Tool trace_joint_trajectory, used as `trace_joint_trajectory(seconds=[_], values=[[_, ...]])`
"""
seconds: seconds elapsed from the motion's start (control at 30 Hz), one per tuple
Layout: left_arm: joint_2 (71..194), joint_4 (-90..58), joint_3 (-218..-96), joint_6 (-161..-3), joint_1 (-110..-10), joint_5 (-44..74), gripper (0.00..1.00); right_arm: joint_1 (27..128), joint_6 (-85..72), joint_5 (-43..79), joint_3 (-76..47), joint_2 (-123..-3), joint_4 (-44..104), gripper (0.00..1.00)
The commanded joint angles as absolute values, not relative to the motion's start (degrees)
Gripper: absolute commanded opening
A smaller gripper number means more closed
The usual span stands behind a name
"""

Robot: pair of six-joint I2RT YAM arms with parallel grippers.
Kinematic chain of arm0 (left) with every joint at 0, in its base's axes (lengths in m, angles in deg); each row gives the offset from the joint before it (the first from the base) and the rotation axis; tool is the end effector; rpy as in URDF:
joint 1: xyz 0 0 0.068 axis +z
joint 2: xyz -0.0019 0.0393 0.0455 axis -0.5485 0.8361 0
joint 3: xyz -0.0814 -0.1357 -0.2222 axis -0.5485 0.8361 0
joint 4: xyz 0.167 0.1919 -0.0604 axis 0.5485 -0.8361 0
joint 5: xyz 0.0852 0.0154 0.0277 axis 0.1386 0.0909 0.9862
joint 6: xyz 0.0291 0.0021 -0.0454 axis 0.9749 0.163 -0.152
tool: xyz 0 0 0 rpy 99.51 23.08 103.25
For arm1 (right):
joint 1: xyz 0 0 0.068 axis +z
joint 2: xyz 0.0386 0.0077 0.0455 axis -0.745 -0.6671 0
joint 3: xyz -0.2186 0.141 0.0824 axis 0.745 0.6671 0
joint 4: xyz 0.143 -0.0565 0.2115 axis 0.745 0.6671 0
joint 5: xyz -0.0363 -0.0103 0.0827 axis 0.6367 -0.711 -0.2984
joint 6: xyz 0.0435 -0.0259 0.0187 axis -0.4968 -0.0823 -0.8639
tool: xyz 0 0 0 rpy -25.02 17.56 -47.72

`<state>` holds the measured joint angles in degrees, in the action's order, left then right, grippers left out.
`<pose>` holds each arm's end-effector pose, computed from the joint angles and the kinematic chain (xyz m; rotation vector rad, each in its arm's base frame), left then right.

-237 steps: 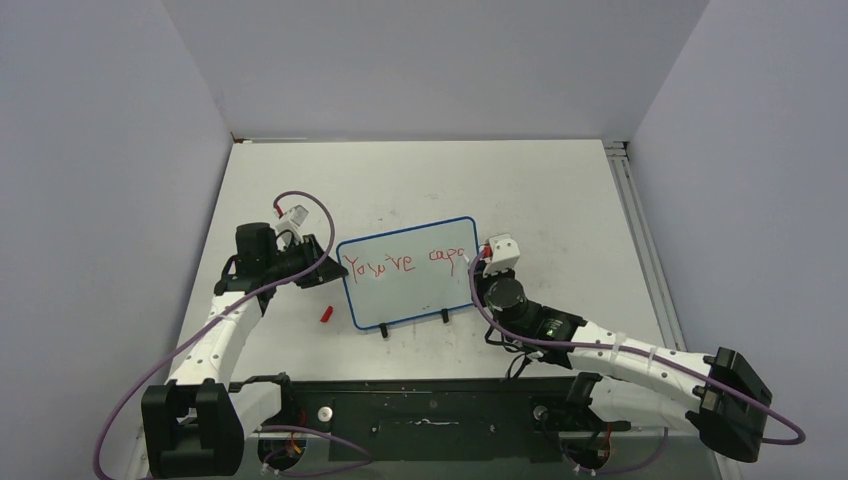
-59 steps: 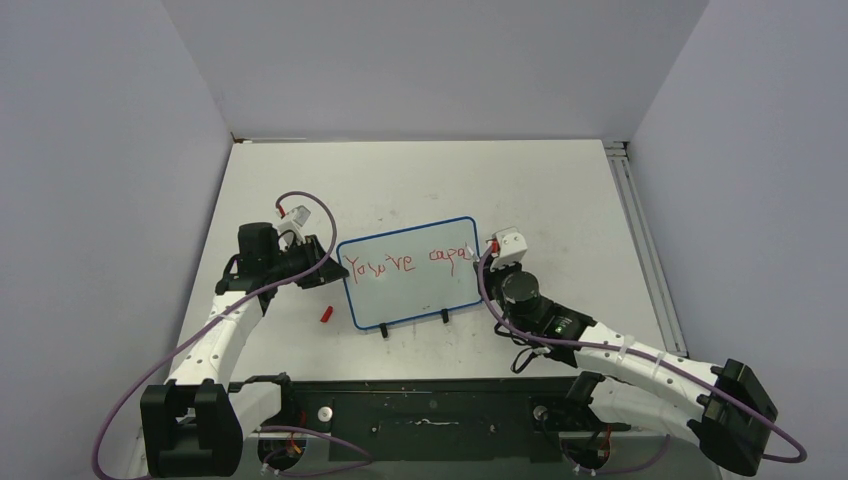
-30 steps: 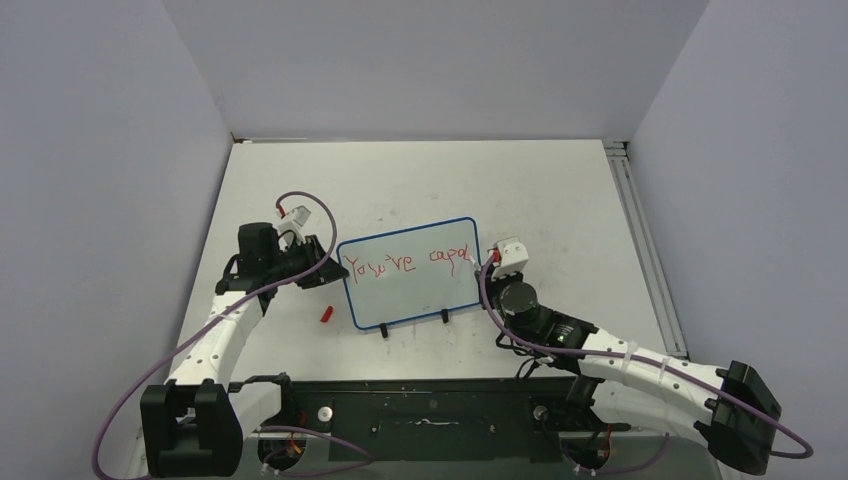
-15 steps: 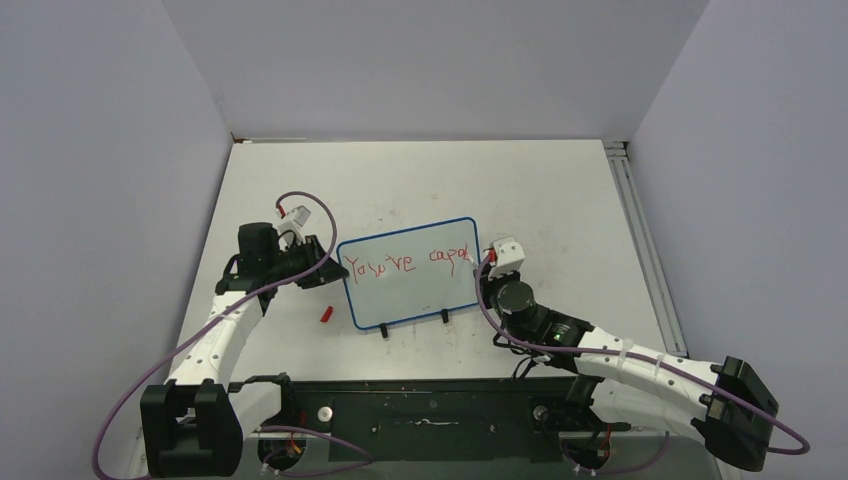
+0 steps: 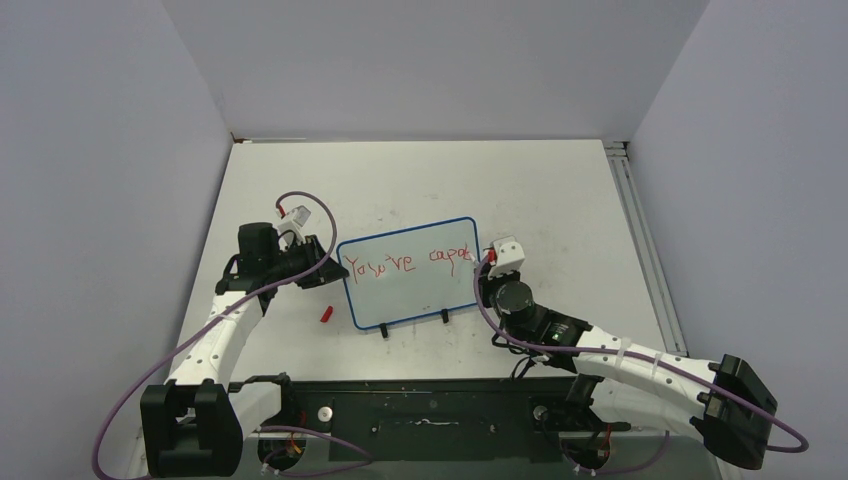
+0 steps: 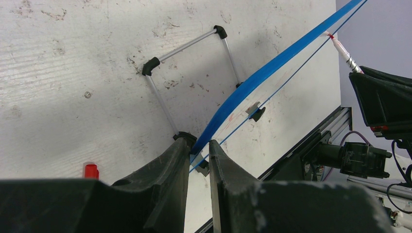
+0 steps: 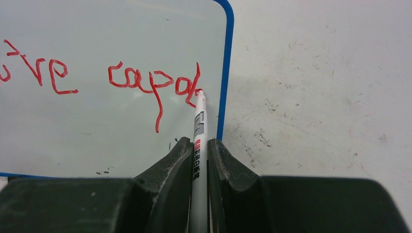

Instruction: Write a sentence on the whiteboard

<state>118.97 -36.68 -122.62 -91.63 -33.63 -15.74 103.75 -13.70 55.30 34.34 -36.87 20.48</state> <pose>0.2175 -0.0238 0.2324 -0.0605 2.2995 -0.9819 0.1347 0.1651 0.2336 -0.3201 1.8435 0.3427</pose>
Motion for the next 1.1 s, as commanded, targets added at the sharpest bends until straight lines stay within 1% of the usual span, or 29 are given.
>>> trace_joint_trajectory(seconds=[0.0,0.4,1.07], values=[[118.8,-36.2,-125.0,-90.8,-34.1,-16.0,0.19,104.0,-14.5,58.0,32.3,-36.1,20.5,0.05],[118.7,-36.1,-125.0,-90.8,-34.2,-16.1,0.19,104.1,-16.2,57.2,33.3,-35.4,22.4,0.05],[118.8,-36.0,-125.0,-90.7,-34.1,-16.2,0.20,104.3,-16.4,53.0,33.2,-38.9,18.0,0.05]])
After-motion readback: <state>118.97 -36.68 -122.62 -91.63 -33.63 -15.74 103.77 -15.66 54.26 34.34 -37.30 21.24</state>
